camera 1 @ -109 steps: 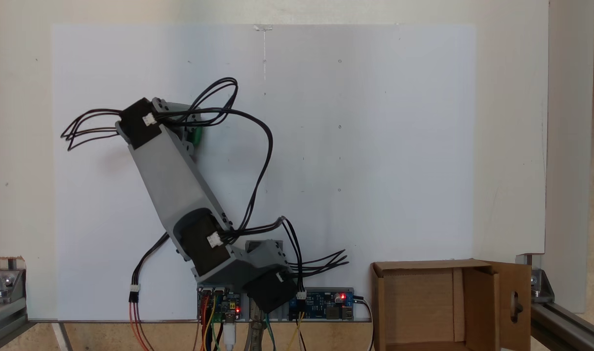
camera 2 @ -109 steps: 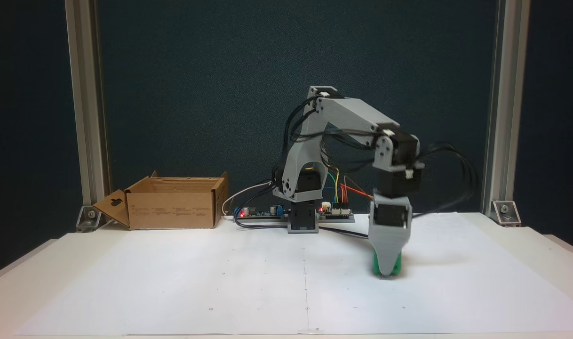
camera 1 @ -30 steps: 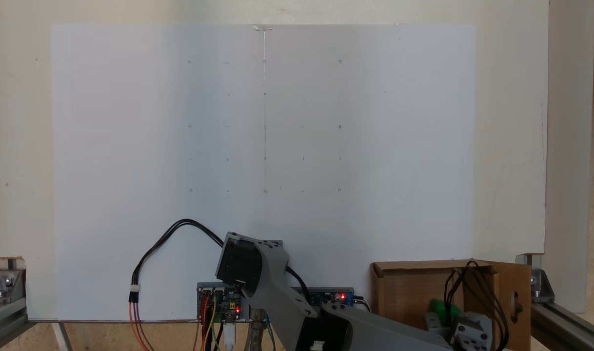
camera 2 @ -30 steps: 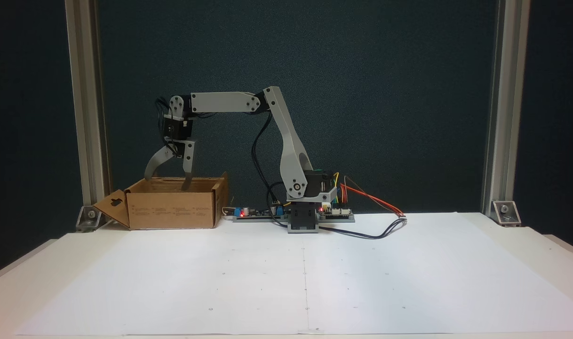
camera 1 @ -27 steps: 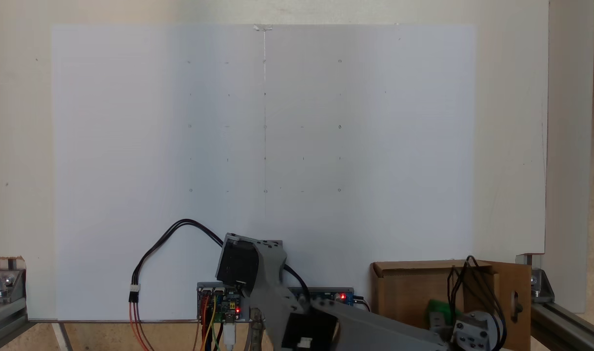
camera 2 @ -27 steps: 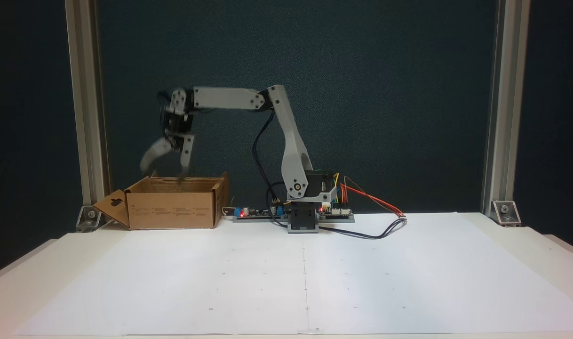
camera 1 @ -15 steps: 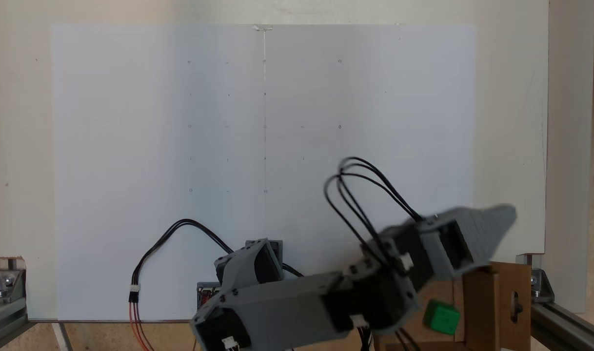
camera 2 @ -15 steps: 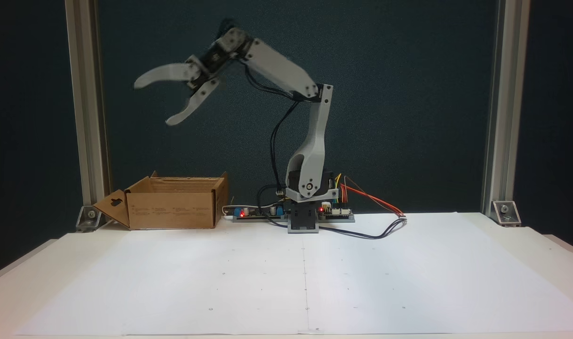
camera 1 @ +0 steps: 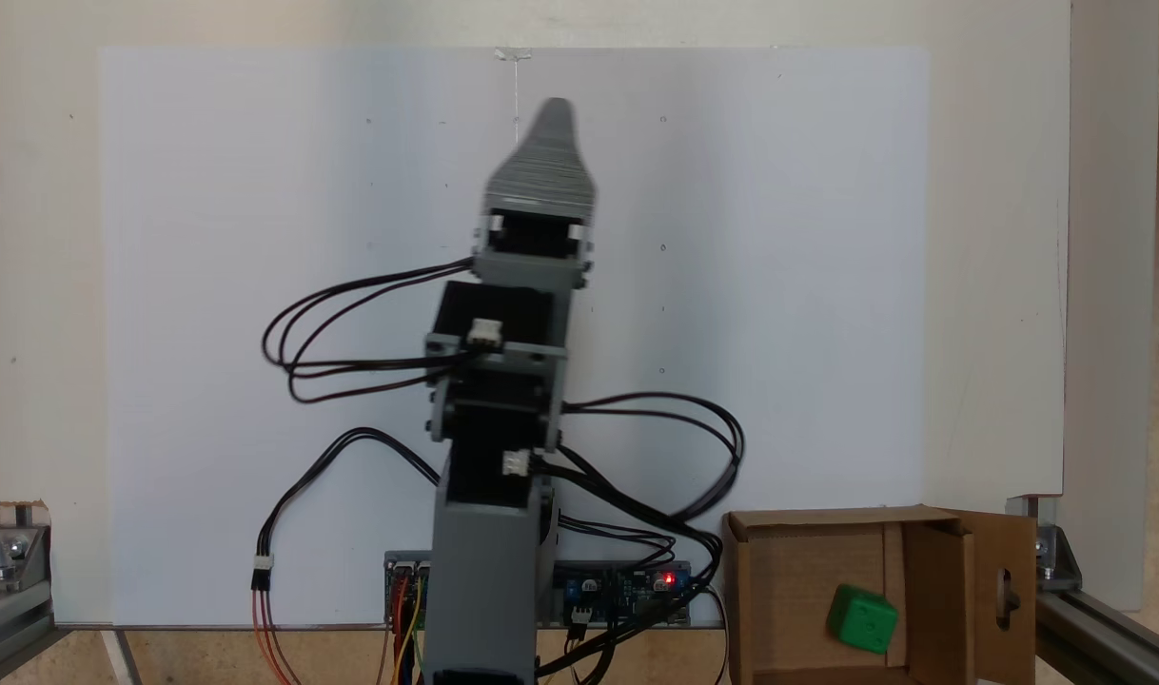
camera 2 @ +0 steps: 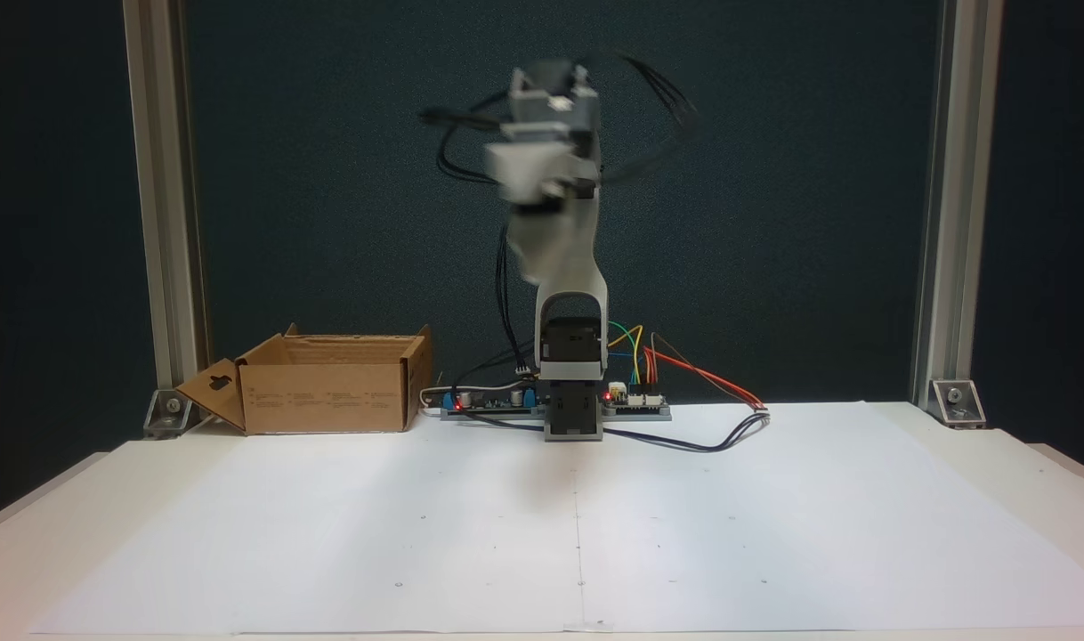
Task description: Grasp a green dice and put it in the bin.
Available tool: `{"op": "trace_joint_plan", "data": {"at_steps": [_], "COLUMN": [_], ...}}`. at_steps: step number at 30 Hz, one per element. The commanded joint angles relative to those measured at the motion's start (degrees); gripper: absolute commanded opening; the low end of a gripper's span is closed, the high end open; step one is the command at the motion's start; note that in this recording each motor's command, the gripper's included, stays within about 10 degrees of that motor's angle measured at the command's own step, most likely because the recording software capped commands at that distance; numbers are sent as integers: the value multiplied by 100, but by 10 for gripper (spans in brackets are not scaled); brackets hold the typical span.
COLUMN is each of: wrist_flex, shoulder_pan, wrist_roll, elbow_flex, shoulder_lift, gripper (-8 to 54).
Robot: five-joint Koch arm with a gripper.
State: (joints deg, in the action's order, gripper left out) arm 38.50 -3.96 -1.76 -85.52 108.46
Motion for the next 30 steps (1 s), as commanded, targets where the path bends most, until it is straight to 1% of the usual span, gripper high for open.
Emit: {"op": "trace_joint_plan", "data": {"at_steps": [1, 5, 8, 15, 21, 30], "wrist_flex": [-912, -1967, -2705, -4445, -5939, -8049], "shoulder_pan": [360, 457, 439, 378, 290, 70], "wrist_roll": [176, 167, 185, 193, 158, 167], "elbow_flex": [-264, -1582, -2250, -4122, -5537, -6557], "shoulder_lift": [387, 1028, 1406, 2733, 2751, 2751], "gripper": [434, 435, 439, 450, 445, 439]}}
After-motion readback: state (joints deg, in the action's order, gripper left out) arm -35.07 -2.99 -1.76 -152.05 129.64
